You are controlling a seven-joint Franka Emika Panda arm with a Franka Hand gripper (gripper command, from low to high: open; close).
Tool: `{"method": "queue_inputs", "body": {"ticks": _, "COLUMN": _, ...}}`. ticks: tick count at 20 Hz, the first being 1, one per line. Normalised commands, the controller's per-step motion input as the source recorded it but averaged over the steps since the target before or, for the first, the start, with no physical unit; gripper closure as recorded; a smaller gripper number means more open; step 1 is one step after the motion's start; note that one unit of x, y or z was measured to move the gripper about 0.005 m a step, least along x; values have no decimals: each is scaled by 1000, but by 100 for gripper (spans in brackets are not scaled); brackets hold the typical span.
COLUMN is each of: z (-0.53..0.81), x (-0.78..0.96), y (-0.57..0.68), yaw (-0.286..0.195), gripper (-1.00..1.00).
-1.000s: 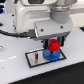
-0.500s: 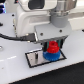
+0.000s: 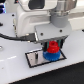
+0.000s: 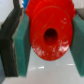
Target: Insert the blue gear onto the right peg, followed by the red gear
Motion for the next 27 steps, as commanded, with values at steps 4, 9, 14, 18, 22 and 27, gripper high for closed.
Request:
{"method": "queue_inputs", "body": {"ticks": 4, "z": 77, "x": 78, "y": 34, "yaw": 0, "gripper": 100}}
{"method": "queue_inputs", "body": {"ticks": 9, "z": -95, "x": 104, "y": 19, "yaw": 0, "gripper": 100}}
{"method": "queue_inputs", "body": {"ticks": 14, "z": -223, "x": 189, "y": 4, "yaw": 0, "gripper": 100}}
{"method": "queue_inputs", "body": {"ticks": 18, "z": -145, "x": 165, "y": 7, "yaw": 0, "gripper": 100}}
{"method": "queue_inputs", "body": {"ticks": 22, "z": 1, "x": 133, "y": 23, "yaw": 0, "gripper": 100}}
{"method": "queue_inputs", "body": {"ticks": 27, "z": 406, "x": 30, "y": 111, "yaw": 0, "gripper": -100}}
